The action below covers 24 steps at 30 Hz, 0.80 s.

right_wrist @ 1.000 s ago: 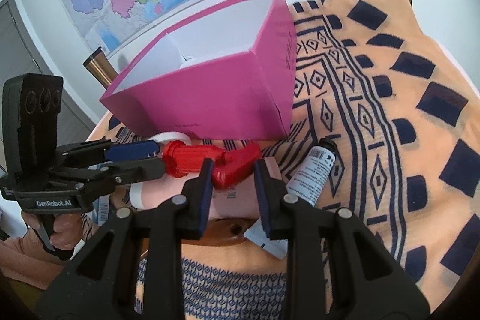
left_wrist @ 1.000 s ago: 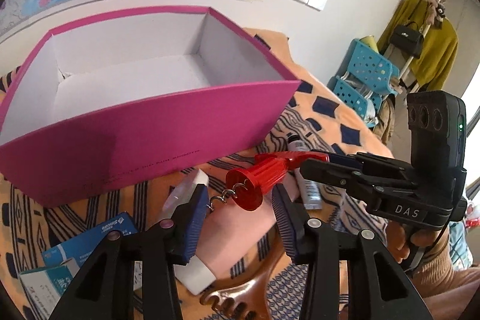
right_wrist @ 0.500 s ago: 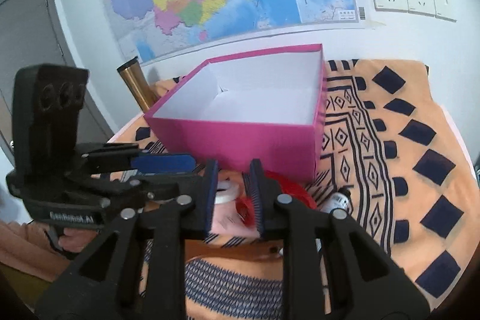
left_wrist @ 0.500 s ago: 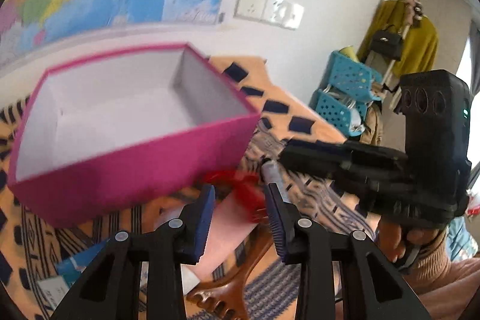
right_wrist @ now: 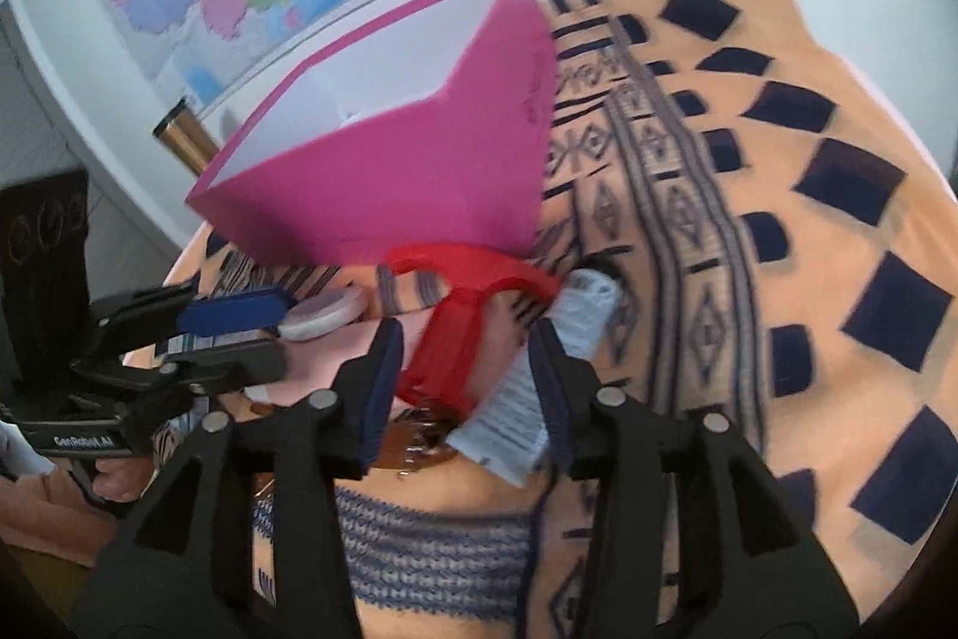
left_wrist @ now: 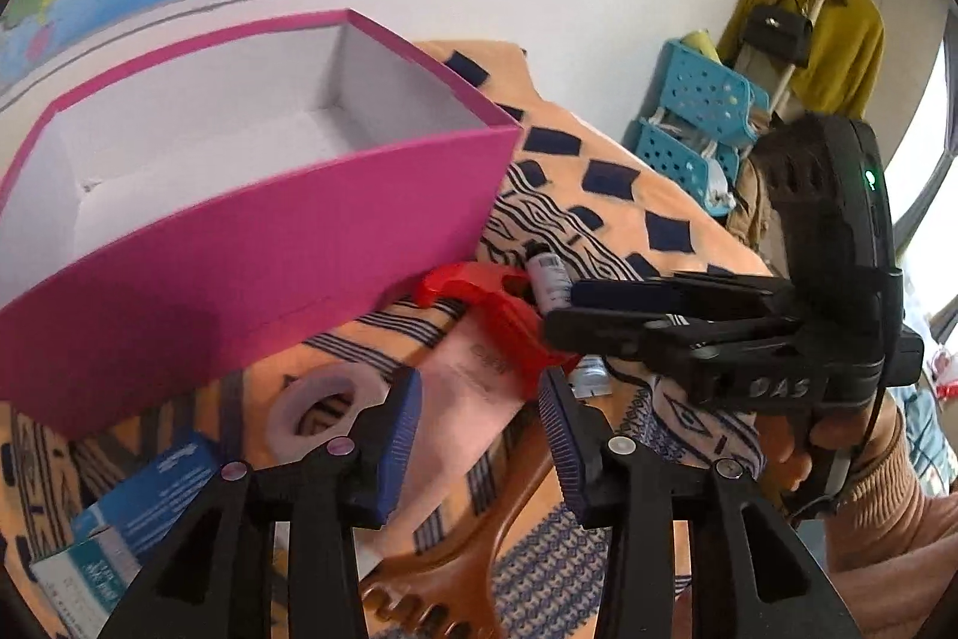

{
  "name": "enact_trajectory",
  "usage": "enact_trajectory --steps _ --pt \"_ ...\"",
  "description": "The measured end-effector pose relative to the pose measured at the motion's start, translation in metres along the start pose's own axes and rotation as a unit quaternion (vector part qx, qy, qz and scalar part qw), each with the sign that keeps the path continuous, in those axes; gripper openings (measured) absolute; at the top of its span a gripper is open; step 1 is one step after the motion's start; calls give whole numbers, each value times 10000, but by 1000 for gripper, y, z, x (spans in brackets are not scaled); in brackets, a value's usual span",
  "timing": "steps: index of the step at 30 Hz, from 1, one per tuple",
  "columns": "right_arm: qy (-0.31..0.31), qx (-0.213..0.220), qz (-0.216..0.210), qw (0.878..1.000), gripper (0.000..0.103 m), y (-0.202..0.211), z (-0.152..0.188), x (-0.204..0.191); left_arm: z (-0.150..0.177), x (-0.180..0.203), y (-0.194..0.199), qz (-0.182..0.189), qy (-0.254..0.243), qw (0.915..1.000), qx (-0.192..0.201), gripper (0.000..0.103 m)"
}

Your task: Organize rigid objects

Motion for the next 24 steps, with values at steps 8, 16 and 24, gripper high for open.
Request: enact_trajectory --steps 8,16,24 --pt "-29 -480 -81 9988 32 -39 2 3 12 4 -8 -6 -25 9998 -173 41" --pt "123 -104 -257 9995 27 -12 -5 -12 4 19 -2 473 -25 9988 -129 42" --pt "818 673 -460 9933 27 28 -58 -58 -46 25 30 408 -242 9970 610 48"
Point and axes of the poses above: each gripper's, at about its wrist camera, not at the fingertips, and y roughly against the way its jaws point, x to its right, z to its underside, the point moved 9 cm from there along -y, roughly the way its jaws point, and after that the axes turned 6 degrees about x, right-handed, at the moved point
